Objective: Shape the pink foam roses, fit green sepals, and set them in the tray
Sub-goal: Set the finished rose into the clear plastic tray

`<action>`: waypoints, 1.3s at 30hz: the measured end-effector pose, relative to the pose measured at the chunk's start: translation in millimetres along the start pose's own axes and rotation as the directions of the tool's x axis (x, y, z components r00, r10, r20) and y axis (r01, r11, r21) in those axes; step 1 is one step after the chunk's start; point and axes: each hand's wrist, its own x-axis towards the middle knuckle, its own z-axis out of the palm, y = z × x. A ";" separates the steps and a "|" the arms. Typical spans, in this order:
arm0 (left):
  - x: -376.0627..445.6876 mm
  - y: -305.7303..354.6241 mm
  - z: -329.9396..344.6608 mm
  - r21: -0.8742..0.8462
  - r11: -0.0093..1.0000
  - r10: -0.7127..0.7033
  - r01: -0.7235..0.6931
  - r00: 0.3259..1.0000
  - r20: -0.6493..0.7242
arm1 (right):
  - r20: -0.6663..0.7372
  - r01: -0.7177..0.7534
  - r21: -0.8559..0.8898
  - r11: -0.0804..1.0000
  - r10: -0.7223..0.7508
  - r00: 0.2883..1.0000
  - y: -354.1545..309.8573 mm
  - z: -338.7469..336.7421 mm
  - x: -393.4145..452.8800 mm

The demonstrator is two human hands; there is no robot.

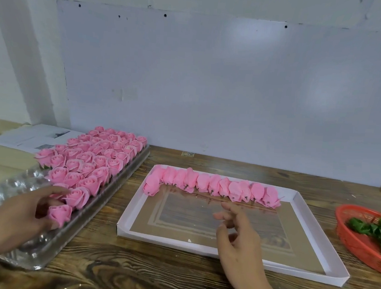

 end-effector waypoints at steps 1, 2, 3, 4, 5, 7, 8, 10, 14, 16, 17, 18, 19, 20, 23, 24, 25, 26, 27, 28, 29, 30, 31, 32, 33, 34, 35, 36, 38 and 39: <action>1.5 0.7 1.1 0.031 1.000 0.006 -0.005 1.000 -0.026 | 0.001 -0.002 0.000 1.000 0.002 1.000 0.0 -0.1 0.1; 1.6 4.6 1.7 0.046 0.999 0.003 -0.002 0.999 -0.032 | 0.001 -0.004 0.001 1.000 0.004 1.000 -0.1 -0.1 0.1; 1.3 9.4 1.7 0.048 0.999 0.000 0.001 1.000 -0.031 | 0.001 -0.006 0.001 1.000 0.006 1.000 -0.2 -0.1 0.2; 0.5 12.9 1.3 0.058 0.998 0.010 -0.008 0.999 -0.032 | 0.000 -0.006 0.001 1.000 0.006 1.000 -0.3 -0.1 0.2; -0.1 15.7 0.9 0.061 0.998 0.021 -0.019 0.999 -0.036 | -0.004 -0.004 0.000 1.000 0.004 1.000 -0.2 -0.2 0.2; -1.0 22.5 -0.1 0.032 0.999 0.007 -0.007 1.000 0.002 | -0.006 -0.002 -0.002 1.000 0.002 1.000 -0.2 -0.4 -0.1; -1.8 27.2 0.0 0.033 0.999 0.002 -0.003 1.000 0.026 | -0.005 -0.001 -0.002 1.000 0.001 1.000 -0.2 -0.4 -0.1; -2.5 35.2 0.1 0.048 0.999 0.012 -0.015 0.998 0.061 | 0.000 -0.003 -0.002 1.000 0.003 1.000 -0.7 -0.4 -0.3; -1.0 38.9 -2.2 0.035 0.999 0.025 -0.028 0.998 0.063 | -0.004 0.003 -0.006 1.000 -0.003 1.000 -2.6 -0.9 0.0; -0.4 36.9 -4.3 0.024 0.999 0.041 -0.043 0.995 0.087 | -0.005 0.004 -0.009 1.000 -0.004 1.000 -2.9 -1.2 0.0; -0.3 35.7 -4.3 0.011 0.999 0.040 -0.041 0.995 0.093 | -0.005 0.004 -0.012 1.000 -0.004 1.000 -3.0 -1.2 -0.1; 0.1 33.4 -3.2 0.002 0.999 0.037 -0.037 0.996 0.085 | -0.005 0.005 -0.013 1.000 -0.005 1.000 -3.1 -1.2 -0.1; 1.2 29.8 -1.9 0.003 0.999 0.042 -0.043 0.998 0.056 | -0.005 0.004 -0.012 1.000 -0.004 1.000 -3.3 -1.2 -0.2; 2.4 27.2 -0.9 0.022 0.998 0.055 -0.055 0.998 0.032 | -0.005 0.002 -0.009 1.000 -0.002 1.000 -3.4 -1.1 -0.2; -4.5 25.0 -1.7 -0.054 0.998 0.021 -0.017 0.998 0.066 | -0.002 -0.010 0.000 1.000 0.010 1.000 -3.3 -0.6 -0.3; -8.4 21.6 -4.2 -0.073 0.997 0.015 -0.010 0.997 0.071 | -0.005 -0.008 0.000 1.000 0.008 1.000 -3.2 -0.5 -0.4; -13.0 17.6 -7.9 -0.095 0.995 0.022 -0.016 0.998 0.065 | -0.008 -0.005 0.000 1.000 0.005 1.000 -3.3 -0.3 -0.4; -19.8 16.5 -11.0 -0.106 0.994 0.039 -0.033 0.998 0.050 | -0.008 -0.005 -0.002 1.000 0.005 1.000 -3.6 -0.2 -0.5; -27.7 18.2 -13.6 -0.092 0.994 0.065 -0.063 0.998 0.016 | -0.007 -0.007 -0.005 1.000 0.007 1.000 -4.1 -0.3 -0.5; -35.1 23.9 -16.2 -0.042 0.995 0.089 -0.091 0.995 -0.040 | -0.006 -0.008 -0.006 1.000 0.008 1.000 -4.6 -0.5 -0.3; -41.5 33.9 -20.4 0.017 0.995 0.103 -0.101 0.990 -0.098 | -0.006 -0.009 -0.008 1.000 0.009 1.000 -5.0 -0.5 0.0; -46.8 48.6 -24.6 0.088 0.991 0.110 -0.096 0.981 -0.161 | -0.006 -0.010 -0.009 1.000 0.010 1.000 -5.3 -0.7 0.1; -52.8 70.9 -28.7 0.134 0.987 0.116 -0.087 0.967 -0.228 | -0.008 -0.010 -0.010 1.000 0.010 1.000 -5.4 -1.0 0.4; -58.2 95.7 -32.4 0.146 0.986 0.117 -0.079 0.953 -0.279 | -0.010 -0.009 -0.010 1.000 0.009 1.000 -5.3 -1.3 0.6; -63.9 127.1 -33.2 0.089 0.993 0.104 -0.080 0.945 -0.309 | -0.013 -0.009 -0.011 1.000 0.009 1.000 -5.2 -1.5 0.9; -69.2 160.6 -30.3 0.030 0.995 0.104 -0.100 0.939 -0.327 | -0.016 -0.007 -0.013 1.000 0.007 1.000 -5.2 -1.5 1.0; -74.9 198.4 -22.9 -0.005 0.989 0.140 -0.150 0.932 -0.334 | -0.016 -0.005 -0.014 1.000 0.004 1.000 -5.3 -1.4 1.2; -81.2 236.4 -12.2 0.003 0.976 0.209 -0.218 0.928 -0.307 | -0.018 -0.001 -0.013 1.000 0.001 1.000 -5.4 -1.7 1.4; -90.7 295.2 15.9 -0.028 0.933 0.345 -0.359 0.914 -0.212 | -0.023 0.003 -0.018 1.000 -0.003 1.000 -4.8 -3.2 2.0; -93.8 316.0 31.4 -0.091 0.920 0.370 -0.380 0.922 -0.117 | -0.033 0.006 -0.025 1.000 -0.007 0.999 -4.2 -4.2 2.6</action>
